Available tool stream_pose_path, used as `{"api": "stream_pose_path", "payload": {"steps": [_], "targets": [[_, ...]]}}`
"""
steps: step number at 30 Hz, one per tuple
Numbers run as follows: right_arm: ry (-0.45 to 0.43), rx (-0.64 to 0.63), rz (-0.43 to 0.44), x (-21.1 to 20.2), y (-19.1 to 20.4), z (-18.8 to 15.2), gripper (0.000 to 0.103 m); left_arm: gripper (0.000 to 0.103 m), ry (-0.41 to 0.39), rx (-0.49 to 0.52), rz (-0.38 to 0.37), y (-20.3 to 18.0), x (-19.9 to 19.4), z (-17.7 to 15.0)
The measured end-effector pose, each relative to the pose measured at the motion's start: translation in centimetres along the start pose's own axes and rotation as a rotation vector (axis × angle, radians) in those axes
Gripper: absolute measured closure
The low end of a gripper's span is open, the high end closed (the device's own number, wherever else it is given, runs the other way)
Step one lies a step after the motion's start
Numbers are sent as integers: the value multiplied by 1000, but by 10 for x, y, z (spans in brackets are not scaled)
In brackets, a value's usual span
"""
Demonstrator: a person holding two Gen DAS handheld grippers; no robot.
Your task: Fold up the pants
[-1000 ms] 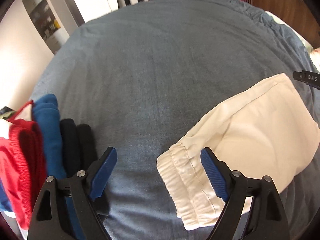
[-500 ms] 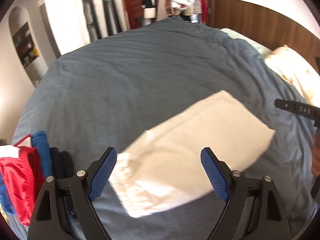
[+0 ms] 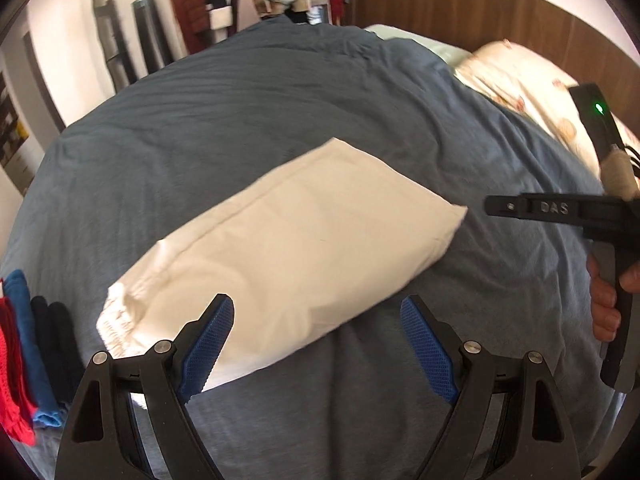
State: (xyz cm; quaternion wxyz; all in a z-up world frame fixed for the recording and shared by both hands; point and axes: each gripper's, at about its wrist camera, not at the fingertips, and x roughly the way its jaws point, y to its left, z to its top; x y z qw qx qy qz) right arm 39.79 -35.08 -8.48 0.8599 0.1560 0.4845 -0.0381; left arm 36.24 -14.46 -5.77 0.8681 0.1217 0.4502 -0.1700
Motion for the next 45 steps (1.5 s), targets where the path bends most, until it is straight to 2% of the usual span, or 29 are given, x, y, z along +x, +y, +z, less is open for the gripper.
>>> {"api": "stream_pose_path", "payload": {"steps": [5,9,11,14,18,22,26,30,33,35,43,45], "targets": [[47,52,77,26,-16,-1,70,18,-12,31,5,-9,16,15],[55,121,118,37,-22,-1,70,21,-54,69,21,0,39,46],[53,158,124,39,-23,-2,70,27,-69,95,22,8,56,66],[51,236,137,41,-26,-5,70,31,-57,126,-44,18,84,94],[38,352,130,45,-27,-8,70,37,-20,238,-112,18,123,125],[16,484,95,48,-24,-8,70,45,28,367,-170,11,158,150],[-3,579,52,53,-17,-7,70,48,63,422,-212,9,185,170],[37,630,8,65,-14,-5,70,50,95,443,-248,9,203,184],[58,650,-23,73,-11,-6,70,55,128,481,-280,6,214,187],[68,669,-7,77,-11,-7,70,64,147,499,-285,3,220,187],[81,674,-1,92,-8,-3,70,68,188,491,-293,1,240,187],[77,672,19,95,-9,-2,70,76,197,493,-298,1,242,187]]}}
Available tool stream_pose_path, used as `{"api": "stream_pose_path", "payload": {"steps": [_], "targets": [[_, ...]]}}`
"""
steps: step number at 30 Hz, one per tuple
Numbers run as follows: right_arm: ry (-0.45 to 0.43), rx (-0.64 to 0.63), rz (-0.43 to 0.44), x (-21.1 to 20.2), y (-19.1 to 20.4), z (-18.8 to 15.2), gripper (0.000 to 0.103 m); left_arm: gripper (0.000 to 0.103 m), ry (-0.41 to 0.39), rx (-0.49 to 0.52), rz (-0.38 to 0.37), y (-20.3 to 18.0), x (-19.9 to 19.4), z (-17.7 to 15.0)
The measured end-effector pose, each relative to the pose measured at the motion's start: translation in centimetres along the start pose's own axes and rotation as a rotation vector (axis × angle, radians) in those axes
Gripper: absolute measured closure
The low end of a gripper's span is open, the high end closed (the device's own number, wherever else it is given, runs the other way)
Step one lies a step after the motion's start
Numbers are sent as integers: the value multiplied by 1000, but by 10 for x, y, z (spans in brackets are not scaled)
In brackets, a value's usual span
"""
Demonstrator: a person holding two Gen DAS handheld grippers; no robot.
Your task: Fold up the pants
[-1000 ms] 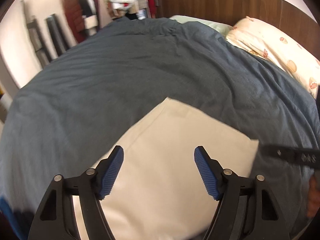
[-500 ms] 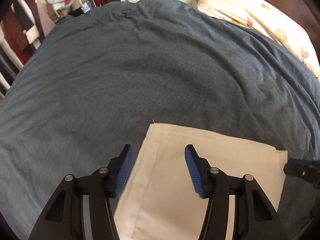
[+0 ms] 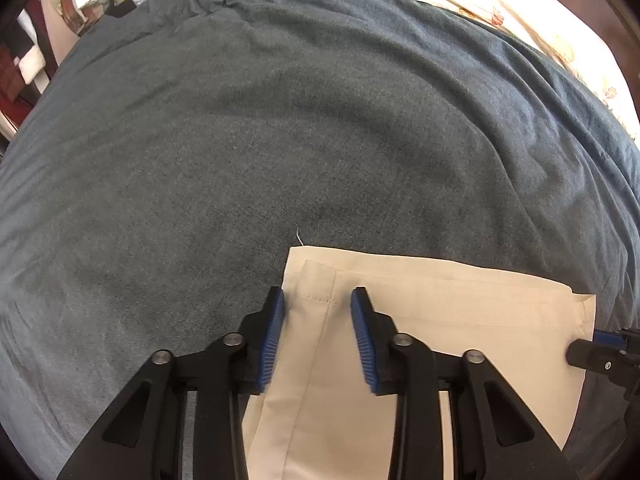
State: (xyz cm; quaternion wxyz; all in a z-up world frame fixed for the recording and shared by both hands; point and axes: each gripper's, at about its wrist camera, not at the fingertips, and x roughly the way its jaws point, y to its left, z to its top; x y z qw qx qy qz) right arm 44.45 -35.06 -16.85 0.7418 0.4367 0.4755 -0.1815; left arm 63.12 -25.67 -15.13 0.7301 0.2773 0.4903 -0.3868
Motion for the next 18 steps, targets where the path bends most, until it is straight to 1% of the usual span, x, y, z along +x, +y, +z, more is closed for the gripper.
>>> {"api": "stream_pose_path", "payload": {"steps": [2,5,7,8,9,12,16,18], "targets": [[-4,2,4,1,-1,2,70,90,8,5,11,-2,2,0],[-11,1,2,2,-2,3,70,96,-4,-4,17,-2,-3,-1],[-20,7,12,-3,-5,2,71,97,-24,-23,14,1,-13,-1],[-27,8,15,-4,-5,3,73,97,-36,-28,15,1,-18,-1],[-36,6,20,-6,-4,3,81,97,-44,-32,16,2,-22,0],[-42,-6,39,-6,-3,6,90,97,-63,-33,22,4,-30,4],[-61,-5,49,-8,-3,8,95,97,-89,-10,39,1,-33,10],[-85,-17,50,-12,-1,11,95,97,-70,-16,38,3,-22,14]]}}
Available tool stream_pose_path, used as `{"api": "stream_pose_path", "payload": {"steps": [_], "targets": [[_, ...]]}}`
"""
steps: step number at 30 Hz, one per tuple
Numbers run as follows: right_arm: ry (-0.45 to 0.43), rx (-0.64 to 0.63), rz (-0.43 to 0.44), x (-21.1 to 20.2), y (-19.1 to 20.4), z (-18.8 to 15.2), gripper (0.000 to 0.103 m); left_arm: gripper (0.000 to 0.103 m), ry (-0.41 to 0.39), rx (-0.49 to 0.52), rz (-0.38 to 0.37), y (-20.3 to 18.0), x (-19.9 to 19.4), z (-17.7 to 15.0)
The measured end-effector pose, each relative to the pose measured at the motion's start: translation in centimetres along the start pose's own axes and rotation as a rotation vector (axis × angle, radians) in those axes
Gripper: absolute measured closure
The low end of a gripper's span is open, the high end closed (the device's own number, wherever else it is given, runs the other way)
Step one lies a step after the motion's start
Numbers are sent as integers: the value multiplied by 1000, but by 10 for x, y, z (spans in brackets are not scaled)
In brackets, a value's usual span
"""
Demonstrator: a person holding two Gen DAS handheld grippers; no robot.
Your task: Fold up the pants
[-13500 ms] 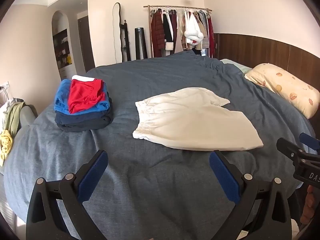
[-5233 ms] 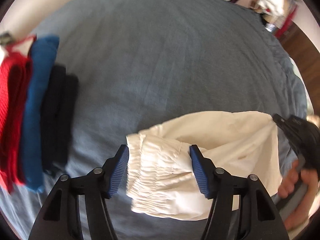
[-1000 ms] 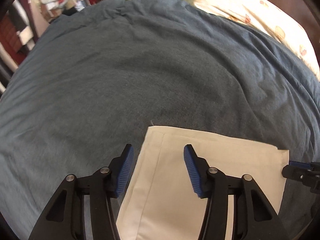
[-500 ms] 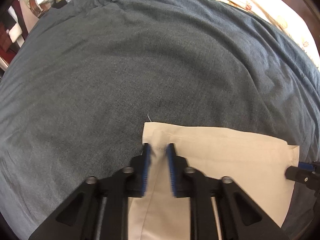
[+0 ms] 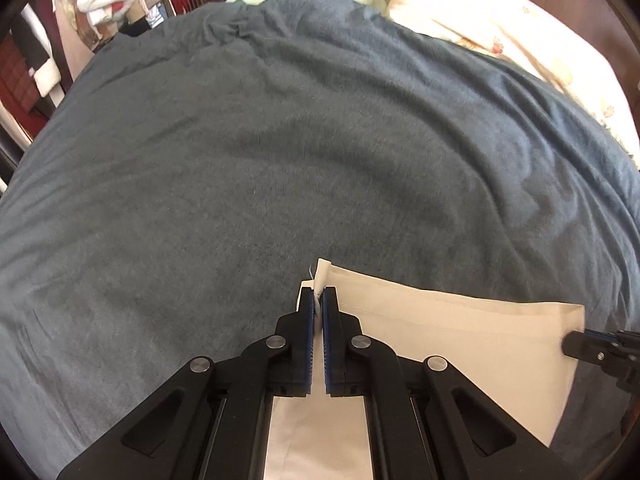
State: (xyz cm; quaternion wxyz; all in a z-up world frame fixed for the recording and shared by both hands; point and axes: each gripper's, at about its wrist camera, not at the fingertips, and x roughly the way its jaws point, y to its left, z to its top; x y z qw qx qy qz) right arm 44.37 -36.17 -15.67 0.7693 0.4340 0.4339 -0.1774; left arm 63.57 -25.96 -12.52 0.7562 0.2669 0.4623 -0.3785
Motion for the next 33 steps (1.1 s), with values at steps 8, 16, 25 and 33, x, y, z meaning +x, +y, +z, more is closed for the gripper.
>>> {"api": "stream_pose_path", "payload": {"steps": [8,16,25,33], "targets": [[35,1,-31,12,-6,6,91,95,43,33,17,-7,20,-2],[-8,-11,-103,10,-13,10,73,72,81,61,3,-1,28,-1],[43,-23,-136,31,-16,13,73,69,119,-2,-52,7,48,-4],[56,20,-48,34,-32,14,78,87,101,36,-31,-7,37,0]]}}
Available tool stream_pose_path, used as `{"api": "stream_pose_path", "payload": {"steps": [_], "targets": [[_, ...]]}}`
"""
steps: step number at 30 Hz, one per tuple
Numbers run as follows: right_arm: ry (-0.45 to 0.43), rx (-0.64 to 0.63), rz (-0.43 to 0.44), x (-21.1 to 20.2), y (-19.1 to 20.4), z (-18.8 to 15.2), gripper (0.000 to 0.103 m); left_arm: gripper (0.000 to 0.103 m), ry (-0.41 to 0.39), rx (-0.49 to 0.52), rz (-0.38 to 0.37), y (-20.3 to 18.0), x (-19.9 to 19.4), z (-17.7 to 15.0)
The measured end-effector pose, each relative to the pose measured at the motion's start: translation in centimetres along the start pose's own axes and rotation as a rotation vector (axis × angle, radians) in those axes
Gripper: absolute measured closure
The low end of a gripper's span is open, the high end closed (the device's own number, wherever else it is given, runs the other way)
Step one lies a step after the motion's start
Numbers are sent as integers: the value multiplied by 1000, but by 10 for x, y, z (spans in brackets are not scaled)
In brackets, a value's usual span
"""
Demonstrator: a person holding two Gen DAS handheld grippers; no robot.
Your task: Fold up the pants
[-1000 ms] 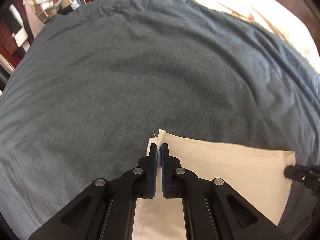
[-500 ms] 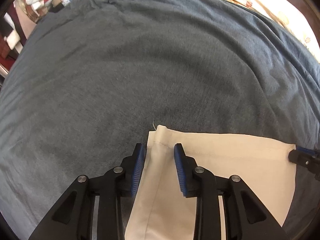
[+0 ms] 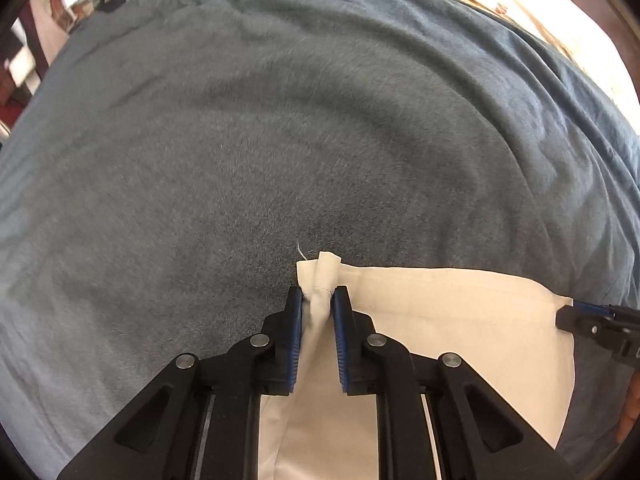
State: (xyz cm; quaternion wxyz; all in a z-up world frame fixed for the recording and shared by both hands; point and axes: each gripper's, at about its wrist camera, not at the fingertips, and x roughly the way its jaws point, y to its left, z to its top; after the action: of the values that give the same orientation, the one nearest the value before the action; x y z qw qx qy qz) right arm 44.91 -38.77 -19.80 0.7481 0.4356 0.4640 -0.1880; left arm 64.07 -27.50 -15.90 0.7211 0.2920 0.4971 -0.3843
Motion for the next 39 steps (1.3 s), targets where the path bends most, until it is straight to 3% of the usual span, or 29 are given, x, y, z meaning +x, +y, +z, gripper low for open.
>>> {"api": "stream_pose_path", "payload": {"steps": [1,5,13,18,27,30,32,34,37,39], "targets": [[4,-2,19,1,-4,0,86,88,-10,-2,7,-1,-5,1],[9,-5,62,-4,-11,-2,93,88,-54,-29,16,-7,-31,0],[-117,-28,88,-62,-13,3,95,89,-185,10,-13,-34,-79,21],[-215,-39,21,-88,-25,17,95,89,-191,6,-20,-48,-58,55],[-193,-23,-29,-63,-33,39,95,86,-96,-39,-13,-41,-4,65],[-184,-39,-58,-55,-28,39,93,80,-102,-44,20,-39,-5,67],[-164,-19,-75,-53,-30,40,83,68,-131,-46,64,-34,-16,67],[-175,-10,-114,-57,-31,41,66,54,-166,-55,84,-30,-30,66],[-244,-44,-172,-75,-25,39,62,53,-210,-54,109,-23,-59,56],[-273,-86,-161,-87,-15,38,62,53,-227,-62,122,-16,-80,43]]}}
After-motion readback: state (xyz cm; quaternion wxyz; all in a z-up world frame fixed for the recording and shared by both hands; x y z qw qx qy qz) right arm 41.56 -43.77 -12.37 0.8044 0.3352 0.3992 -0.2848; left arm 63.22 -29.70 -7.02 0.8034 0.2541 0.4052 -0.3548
